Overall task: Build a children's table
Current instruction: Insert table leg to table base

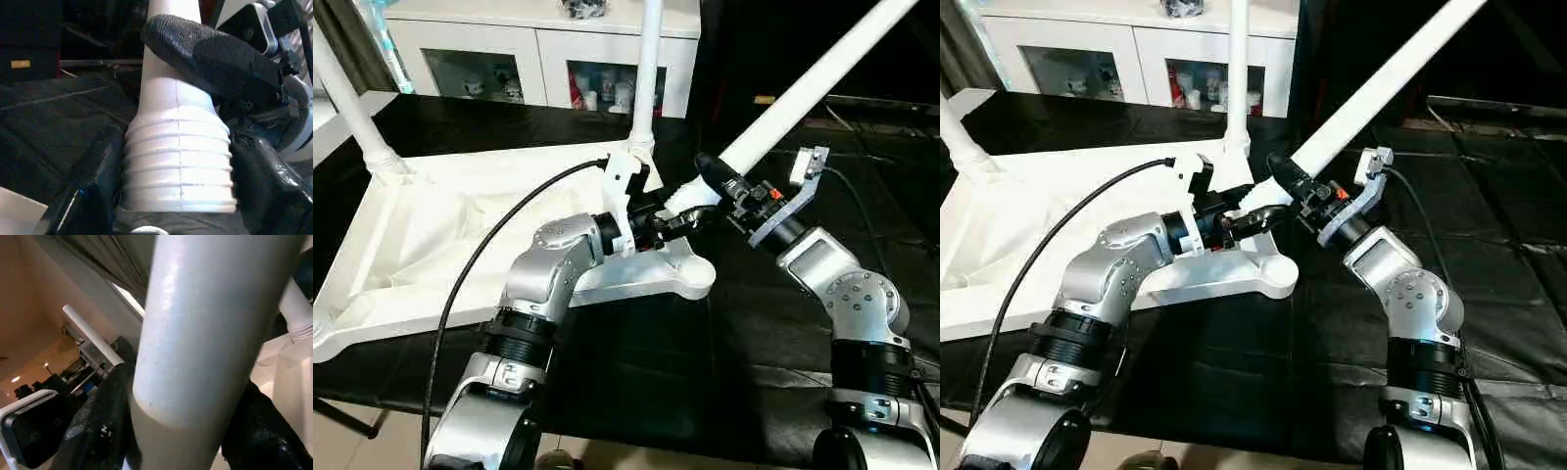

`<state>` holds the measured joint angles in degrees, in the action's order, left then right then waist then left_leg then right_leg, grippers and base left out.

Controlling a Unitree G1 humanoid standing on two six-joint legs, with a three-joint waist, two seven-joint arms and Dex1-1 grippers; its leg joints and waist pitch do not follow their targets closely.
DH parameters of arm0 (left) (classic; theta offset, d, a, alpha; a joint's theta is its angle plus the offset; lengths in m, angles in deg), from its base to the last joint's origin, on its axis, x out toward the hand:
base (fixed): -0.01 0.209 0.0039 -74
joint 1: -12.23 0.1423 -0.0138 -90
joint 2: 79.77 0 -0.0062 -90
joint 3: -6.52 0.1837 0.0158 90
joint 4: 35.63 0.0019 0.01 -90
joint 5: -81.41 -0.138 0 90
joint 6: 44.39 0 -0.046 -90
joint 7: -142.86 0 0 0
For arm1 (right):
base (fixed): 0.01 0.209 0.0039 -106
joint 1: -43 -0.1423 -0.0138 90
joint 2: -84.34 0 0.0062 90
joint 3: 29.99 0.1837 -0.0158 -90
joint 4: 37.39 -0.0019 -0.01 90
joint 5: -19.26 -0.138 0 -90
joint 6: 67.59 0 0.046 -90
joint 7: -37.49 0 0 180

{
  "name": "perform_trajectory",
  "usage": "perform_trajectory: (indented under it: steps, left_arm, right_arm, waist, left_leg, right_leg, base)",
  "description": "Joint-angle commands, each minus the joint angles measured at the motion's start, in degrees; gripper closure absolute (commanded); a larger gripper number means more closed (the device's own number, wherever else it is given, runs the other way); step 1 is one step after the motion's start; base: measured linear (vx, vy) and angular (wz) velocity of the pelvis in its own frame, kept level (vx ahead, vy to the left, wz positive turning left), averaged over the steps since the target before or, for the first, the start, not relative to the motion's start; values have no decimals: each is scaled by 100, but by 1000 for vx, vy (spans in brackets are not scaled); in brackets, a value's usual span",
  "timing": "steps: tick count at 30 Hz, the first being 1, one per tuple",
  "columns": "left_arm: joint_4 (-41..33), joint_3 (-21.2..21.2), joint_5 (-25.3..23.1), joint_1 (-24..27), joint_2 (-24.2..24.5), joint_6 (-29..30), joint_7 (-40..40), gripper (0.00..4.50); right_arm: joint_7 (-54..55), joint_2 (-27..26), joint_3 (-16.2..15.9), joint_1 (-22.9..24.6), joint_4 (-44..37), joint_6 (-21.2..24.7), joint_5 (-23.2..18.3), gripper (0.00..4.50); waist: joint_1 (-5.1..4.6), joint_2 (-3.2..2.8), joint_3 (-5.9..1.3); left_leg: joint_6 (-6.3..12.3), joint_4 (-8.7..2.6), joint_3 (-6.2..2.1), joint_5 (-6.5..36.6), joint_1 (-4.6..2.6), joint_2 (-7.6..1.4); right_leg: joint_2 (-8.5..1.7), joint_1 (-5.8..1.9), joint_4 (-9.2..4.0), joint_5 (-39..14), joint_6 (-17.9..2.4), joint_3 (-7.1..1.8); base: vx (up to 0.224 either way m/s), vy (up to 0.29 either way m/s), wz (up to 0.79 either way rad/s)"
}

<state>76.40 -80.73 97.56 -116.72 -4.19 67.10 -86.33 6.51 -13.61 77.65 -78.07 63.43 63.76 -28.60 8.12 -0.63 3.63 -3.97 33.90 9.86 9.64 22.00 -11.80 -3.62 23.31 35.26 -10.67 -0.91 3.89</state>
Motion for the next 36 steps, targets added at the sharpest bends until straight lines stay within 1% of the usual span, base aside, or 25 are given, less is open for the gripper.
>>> perform_trajectory:
  steps: [1,2,3,8,10,13,16,17,18,19,21,23,24,25,26,27,28,29,31,32,33,34,35,36]
  left_arm:
    - [-149,102,40,-16,13,69,-35,163]
    - [-156,118,37,-10,15,68,-40,163]
    - [-166,136,39,1,15,62,-26,163]
    - [-216,150,57,49,38,79,-22,163]
    - [-225,151,58,74,48,79,-17,163]
    - [-256,149,67,92,70,92,-23,163]
    - [-302,93,169,86,76,205,-18,163]
    - [-426,158,233,126,125,283,-185,163]
    - [-504,167,271,160,124,325,-209,107]
    - [-504,167,271,160,124,325,-209,93]
    - [-582,142,360,191,124,394,-257,87]
    - [-623,126,416,208,138,431,-301,57]
    - [-731,53,578,256,200,577,-413,48]
    - [-731,53,578,256,200,577,-413,45]
    - [-880,-18,764,327,312,777,-572,38]
    - [-924,-37,817,350,349,838,-620,38]
    - [-988,-101,906,390,427,934,-674,25]
    - [-1010,-121,935,403,451,965,-689,3]
    - [-1111,-240,1053,472,593,1087,-712,0]
    - [-1163,-324,1110,517,699,1141,-707,0]
    - [-1163,-324,1110,517,699,1141,-707,0]
    - [-1206,-476,1138,577,900,1200,-667,0]
    - [-1197,-567,1139,582,999,1220,-639,0]
    - [-1171,-643,1129,565,1075,1223,-605,0]
  right_arm:
    - [-54,69,-36,-102,42,61,-29,239]
    - [-61,74,-34,-106,53,57,-21,243]
    - [-75,84,-27,-115,77,52,-18,246]
    - [-105,100,-29,-121,110,32,-7,251]
    - [-150,125,-60,-115,125,5,34,251]
    - [-175,136,-81,-118,135,-15,60,251]
    - [-224,159,-150,-139,154,-59,146,251]
    - [-264,184,-220,-142,146,-98,225,251]
    - [-286,193,-242,-143,146,-118,251,251]
    - [-286,193,-242,-143,146,-118,251,251]
    - [-312,212,-260,-160,171,-133,285,251]
    - [-326,238,-288,-167,180,-147,329,252]
    - [-340,299,-381,-173,172,-183,446,252]
    - [-340,299,-381,-173,172,-183,446,252]
    - [-336,349,-453,-193,162,-190,532,252]
    - [-326,354,-456,-205,163,-175,533,252]
    - [-324,374,-463,-230,158,-173,547,252]
    - [-325,382,-467,-237,157,-176,552,252]
    - [-355,445,-521,-267,161,-206,609,253]
    - [-394,496,-565,-280,163,-223,661,254]
    - [-394,496,-565,-280,163,-223,661,254]
    - [-468,563,-603,-299,174,-220,698,254]
    - [-515,599,-604,-312,184,-196,688,254]
    - [-578,633,-597,-325,186,-158,657,254]
  waist:
    - [-8,141,-485]
    - [-7,141,-485]
    - [-8,155,-488]
    - [-3,150,-492]
    - [-6,168,-492]
    - [-3,163,-492]
    - [-4,169,-493]
    - [-1,177,-491]
    - [-5,173,-490]
    - [-11,173,-487]
    - [-10,176,-487]
    - [-11,177,-486]
    - [-5,152,-486]
    - [-8,158,-490]
    - [-7,163,-490]
    - [-17,164,-483]
    - [-16,148,-486]
    - [-21,158,-483]
    - [-9,156,-488]
    - [-19,158,-482]
    - [-16,168,-481]
    - [-24,209,-475]
    - [-20,194,-469]
    - [-33,231,-460]
  left_leg:
    - [241,-320,13,253,-72,-116]
    - [236,-322,11,264,-73,-116]
    - [234,-320,14,254,-75,-116]
    - [236,-318,10,232,-74,-119]
    - [248,-317,12,213,-74,-116]
    - [246,-316,10,209,-74,-119]
    - [244,-312,14,204,-75,-116]
    - [227,-313,13,218,-77,-117]
    - [221,-315,12,223,-76,-121]
    - [220,-314,12,235,-74,-118]
    - [218,-315,14,245,-75,-121]
    - [223,-313,15,245,-75,-116]
    - [203,-313,11,259,-79,-115]
    - [178,-310,13,258,-78,-116]
    - [172,-313,9,269,-82,-118]
    - [160,-317,10,275,-76,-113]
    - [146,-315,10,300,-87,-115]
    - [139,-316,13,292,-87,-114]
    - [103,-313,13,283,-93,-115]
    - [119,-314,22,303,-97,-115]
    - [124,-312,20,322,-93,-108]
    - [128,-317,24,361,-92,-108]
    - [122,-321,20,381,-89,-104]
    - [111,-326,23,405,-83,-101]
  right_leg:
    - [-454,-355,-335,-489,-1022,-261]
    - [-457,-355,-337,-504,-1023,-261]
    - [-452,-357,-333,-482,-1020,-263]
    - [-455,-360,-323,-439,-1030,-260]
    - [-450,-361,-320,-410,-1037,-258]
    - [-454,-362,-318,-408,-1035,-259]
    - [-450,-360,-311,-377,-1048,-259]
    - [-455,-360,-308,-408,-1052,-257]
    - [-457,-359,-306,-417,-1056,-259]
    - [-452,-358,-312,-418,-1056,-259]
    - [-452,-360,-309,-419,-1075,-260]
    - [-442,-356,-313,-409,-1070,-259]
    - [-446,-355,-312,-439,-1062,-259]
    - [-446,-357,-302,-423,-1072,-258]
    - [-446,-355,-305,-429,-1079,-256]
    - [-440,-357,-302,-429,-1096,-256]
    - [-441,-351,-304,-453,-1095,-258]
    - [-434,-349,-307,-447,-1097,-261]
    - [-435,-347,-288,-437,-1119,-258]
    - [-424,-338,-302,-442,-1116,-264]
    - [-425,-344,-294,-449,-1108,-262]
    - [-424,-348,-307,-506,-1081,-261]
    - [-425,-346,-312,-596,-1041,-262]
    - [-421,-350,-317,-662,-1004,-261]
  base:
    - [0,0,0]
    - [0,0,0]
    - [0,0,0]
    - [0,0,0]
    - [0,0,0]
    - [0,0,0]
    - [0,0,0]
    - [0,0,0]
    - [0,0,0]
    - [0,0,0]
    - [0,0,0]
    - [0,0,0]
    - [0,0,0]
    - [0,0,0]
    - [0,0,0]
    - [0,0,0]
    - [0,0,0]
    - [0,0,0]
    - [0,0,0]
    - [0,0,0]
    - [0,0,0]
    - [0,0,0]
    - [0,0,0]
    - [0,0,0]
